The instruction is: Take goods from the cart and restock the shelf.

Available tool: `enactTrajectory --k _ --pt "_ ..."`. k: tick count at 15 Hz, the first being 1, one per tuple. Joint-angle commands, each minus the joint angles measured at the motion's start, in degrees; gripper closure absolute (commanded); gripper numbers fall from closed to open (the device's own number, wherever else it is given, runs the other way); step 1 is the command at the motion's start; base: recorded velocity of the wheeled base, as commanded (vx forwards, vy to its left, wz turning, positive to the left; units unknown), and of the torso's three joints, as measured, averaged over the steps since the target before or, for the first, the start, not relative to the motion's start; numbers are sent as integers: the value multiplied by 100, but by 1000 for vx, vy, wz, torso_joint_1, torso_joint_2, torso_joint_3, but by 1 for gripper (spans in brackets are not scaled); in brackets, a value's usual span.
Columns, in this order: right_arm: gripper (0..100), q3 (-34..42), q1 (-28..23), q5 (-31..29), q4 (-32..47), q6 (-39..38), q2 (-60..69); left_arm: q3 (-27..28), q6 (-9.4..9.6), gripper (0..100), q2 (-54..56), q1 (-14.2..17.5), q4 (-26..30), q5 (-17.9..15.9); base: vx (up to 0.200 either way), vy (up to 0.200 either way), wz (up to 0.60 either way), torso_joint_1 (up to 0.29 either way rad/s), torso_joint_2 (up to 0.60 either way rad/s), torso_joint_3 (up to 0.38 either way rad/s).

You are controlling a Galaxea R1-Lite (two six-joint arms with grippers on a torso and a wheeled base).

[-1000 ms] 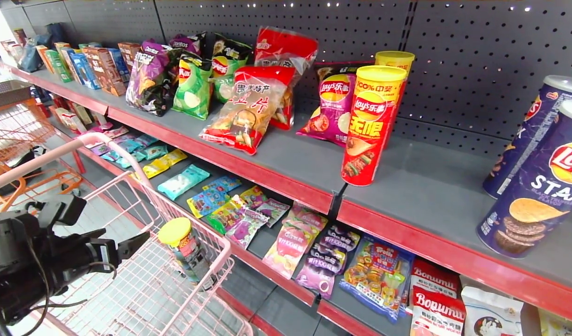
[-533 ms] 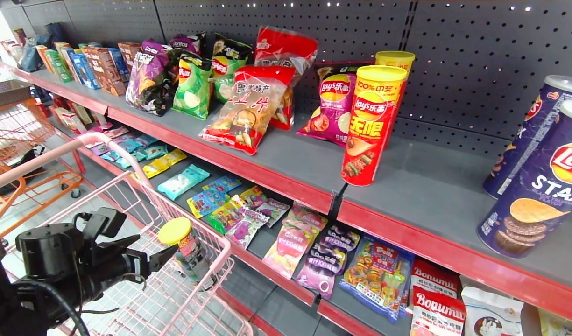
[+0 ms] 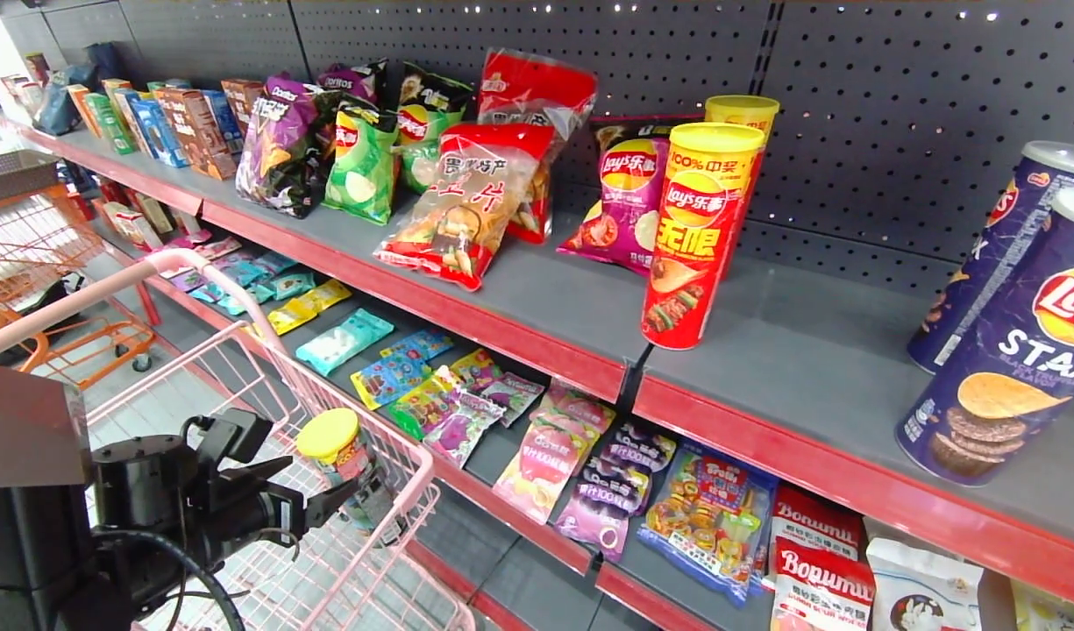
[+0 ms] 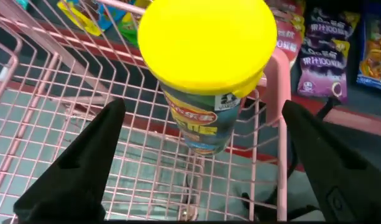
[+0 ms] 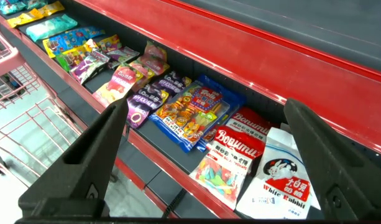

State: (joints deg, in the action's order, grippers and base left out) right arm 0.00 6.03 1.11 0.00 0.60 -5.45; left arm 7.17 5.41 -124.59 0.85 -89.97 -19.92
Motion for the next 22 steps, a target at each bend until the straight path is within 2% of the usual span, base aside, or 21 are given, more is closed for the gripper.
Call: enactTrajectory --k 1,6,7,8,11,16,17,22 --pt "0 0 3 3 0 2 -9 101 4 0 -127 3 -3 -21 0 0 0 0 0 0" --pt "0 0 3 3 0 2 -9 443 48 0 -233 3 -3 -21 0 0 0 0 0 0" --pt "0 0 3 3 0 2 -9 514 197 0 -294 3 -3 -30 0 0 0 0 0 0" --pt "0 0 3 3 0 2 -9 558 267 0 -356 3 -3 -30 0 0 0 0 0 0" --pt "0 0 3 3 0 2 -9 628 390 0 -496 3 -3 -12 0 0 0 0 0 0" --pt "0 0 3 3 0 2 -9 786 426 0 -602 3 -3 -3 0 0 0 0 0 0" --pt "0 0 3 3 0 2 -9 821 443 100 -646 -24 -3 6 0 0 0 0 0 0" --pt "0 0 3 3 0 2 -9 830 443 100 -654 -41 -3 14 0 0 0 0 0 0"
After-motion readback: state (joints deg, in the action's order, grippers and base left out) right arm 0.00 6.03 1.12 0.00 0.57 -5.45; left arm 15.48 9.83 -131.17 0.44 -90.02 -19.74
